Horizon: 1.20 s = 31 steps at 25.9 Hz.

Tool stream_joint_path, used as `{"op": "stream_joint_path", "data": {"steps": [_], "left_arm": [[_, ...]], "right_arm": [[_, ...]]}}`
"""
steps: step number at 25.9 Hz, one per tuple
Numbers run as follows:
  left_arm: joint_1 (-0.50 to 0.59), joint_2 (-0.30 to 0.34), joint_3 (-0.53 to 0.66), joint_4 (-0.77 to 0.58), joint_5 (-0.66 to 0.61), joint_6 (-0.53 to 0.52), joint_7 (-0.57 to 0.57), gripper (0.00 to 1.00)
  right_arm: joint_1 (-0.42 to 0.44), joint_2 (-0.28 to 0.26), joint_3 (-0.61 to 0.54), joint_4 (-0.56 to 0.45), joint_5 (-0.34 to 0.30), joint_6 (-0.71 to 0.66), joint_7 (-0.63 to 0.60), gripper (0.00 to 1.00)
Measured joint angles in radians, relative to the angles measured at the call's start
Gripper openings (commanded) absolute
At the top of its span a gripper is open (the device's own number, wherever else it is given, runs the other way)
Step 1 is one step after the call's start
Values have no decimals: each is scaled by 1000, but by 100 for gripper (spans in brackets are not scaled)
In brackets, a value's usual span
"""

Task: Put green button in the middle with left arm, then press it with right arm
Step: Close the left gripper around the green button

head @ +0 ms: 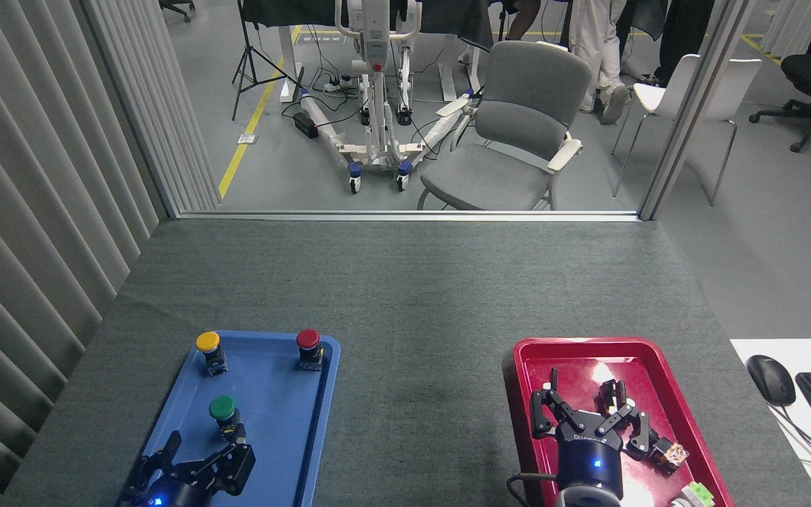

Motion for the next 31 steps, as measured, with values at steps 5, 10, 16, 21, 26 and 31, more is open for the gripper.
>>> {"op": "stream_joint_path", "data": {"steps": [5, 10, 16, 21, 26, 31], "left_arm": [[14, -8, 7, 4, 8, 71, -11, 100], [-4, -15, 6, 36, 10, 74, 35, 100], [-19, -20, -18, 54, 4, 3, 129, 100], [-28, -21, -33, 73, 3, -28, 150, 100], [-58, -22, -71, 120, 3, -95, 151, 100], [-78, -22, -91, 142, -5, -107, 144, 99]], "right_arm": [[5, -4, 15, -6, 33, 1, 1, 100], [7, 1, 34, -11, 79, 5, 3, 100], [7, 0, 38, -12, 92, 1, 6, 100], [9, 3, 39, -12, 93, 0, 6, 100], [3, 3, 39, -11, 90, -19, 12, 100], [9, 3, 40, -12, 92, -44, -1, 100]]}}
